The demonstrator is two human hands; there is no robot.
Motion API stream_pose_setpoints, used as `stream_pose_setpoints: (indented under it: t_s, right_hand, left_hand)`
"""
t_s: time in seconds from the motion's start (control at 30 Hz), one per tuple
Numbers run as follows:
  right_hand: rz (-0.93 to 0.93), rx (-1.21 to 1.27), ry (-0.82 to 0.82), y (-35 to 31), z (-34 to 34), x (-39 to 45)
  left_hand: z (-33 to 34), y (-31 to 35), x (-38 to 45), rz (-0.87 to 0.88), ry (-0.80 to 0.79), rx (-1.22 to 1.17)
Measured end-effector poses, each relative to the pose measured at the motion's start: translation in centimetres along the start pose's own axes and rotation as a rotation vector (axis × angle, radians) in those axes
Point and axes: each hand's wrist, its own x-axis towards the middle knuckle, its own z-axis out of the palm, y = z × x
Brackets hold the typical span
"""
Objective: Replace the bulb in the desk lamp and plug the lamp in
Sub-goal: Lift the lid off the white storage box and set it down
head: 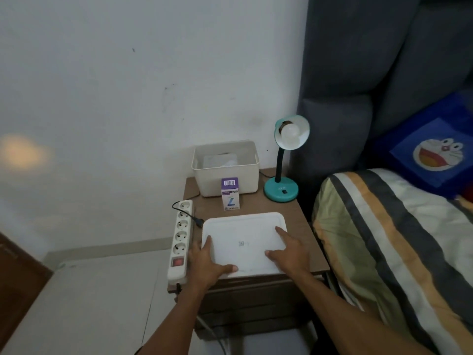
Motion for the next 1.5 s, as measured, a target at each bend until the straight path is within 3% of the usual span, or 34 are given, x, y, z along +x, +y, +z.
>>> stream_pose_setpoints:
  t_s: [0.33, 0.63, 0.97, 1.27, 1.5]
  right_hand:
    - [-0.231, 0.059, 0.149, -11.4, -5.1, 5.1]
    - [-0.272, 0.039, 0.187, -19.7, -6.0, 16.9]
    - [-0.217, -0.118, 0.129, -20.8, -3.7, 24.9]
    - [-0.209, -0.207, 0.106, -20.0, -2.4, 26.7]
    - [-0.216, -0.323, 0.132, -20.2, -2.8, 25.9]
  left_hand:
    - [-8.9, 6.3, 6.4, 0.151, 0.234, -0.126]
    - [-14.4, 11.7, 18.6, 0.174, 0.216, -0.127]
    - [-13.3, 12.2, 27.2, 0.081, 0.159, -0.016]
    - [-12.8, 11.9, 28.9, 0.033, 0.115, -0.01]
    - [-12.8, 11.3, 28.7, 0.091, 0.074, 0.025]
